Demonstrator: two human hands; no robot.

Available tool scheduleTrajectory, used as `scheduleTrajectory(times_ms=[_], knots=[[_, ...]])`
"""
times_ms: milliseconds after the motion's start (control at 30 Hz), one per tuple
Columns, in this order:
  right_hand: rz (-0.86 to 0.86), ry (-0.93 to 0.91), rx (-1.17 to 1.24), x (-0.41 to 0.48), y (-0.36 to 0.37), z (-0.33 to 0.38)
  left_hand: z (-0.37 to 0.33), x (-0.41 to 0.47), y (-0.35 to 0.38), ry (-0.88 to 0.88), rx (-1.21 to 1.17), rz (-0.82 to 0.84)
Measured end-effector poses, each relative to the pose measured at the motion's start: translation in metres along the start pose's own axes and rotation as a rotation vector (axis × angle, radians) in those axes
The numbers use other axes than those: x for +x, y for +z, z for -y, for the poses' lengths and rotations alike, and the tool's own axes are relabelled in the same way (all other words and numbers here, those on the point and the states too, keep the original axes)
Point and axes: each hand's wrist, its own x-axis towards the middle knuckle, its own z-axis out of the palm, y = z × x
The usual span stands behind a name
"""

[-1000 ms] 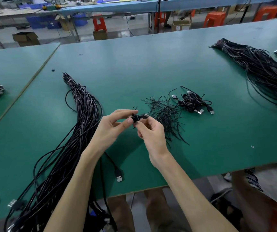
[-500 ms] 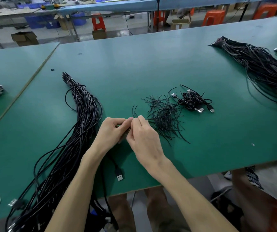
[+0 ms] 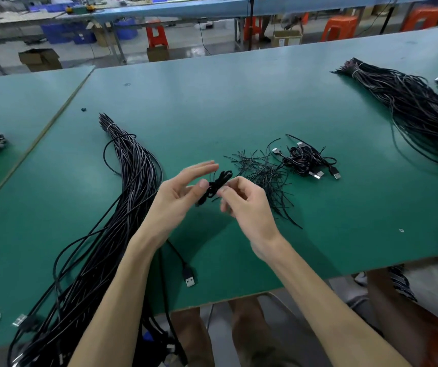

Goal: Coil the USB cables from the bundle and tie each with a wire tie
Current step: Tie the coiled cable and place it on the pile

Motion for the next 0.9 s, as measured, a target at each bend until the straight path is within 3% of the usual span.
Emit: scheduleTrajectory(times_ms=[100,433,500,600,700,800,900], knots=[[0.103,0.01,-0.003,-0.005,-0.007,0.0,-0.003,0.0,0.008,-0.054,0.005,-0.015],[-0.046,-0.199,-0.446,-0.014,0.003,-0.007,0.002,-0.003,0.017,-0.096,0.224,-0.096],[-0.082,-0.319,-0.599,-0.015,0.006,-0.008,0.002,-0.003,0.017,-0.124,0.21,-0.094],[-0.137,-0.669,-0.903,-0.014,0.009,-0.009,0.002,-0.002,0.018,-0.193,0.113,-0.078],[-0.094,-0.859,-1.191,-0.012,0.008,-0.015,0.003,-0.003,0.015,-0.272,0.051,-0.069],[-0.078,-0.885,-1.263,-0.01,0.008,-0.017,0.005,-0.003,0.014,-0.299,0.05,-0.051],[-0.052,-0.634,-0.957,-0.007,0.007,-0.01,0.003,-0.003,0.011,-0.304,-0.041,-0.045]])
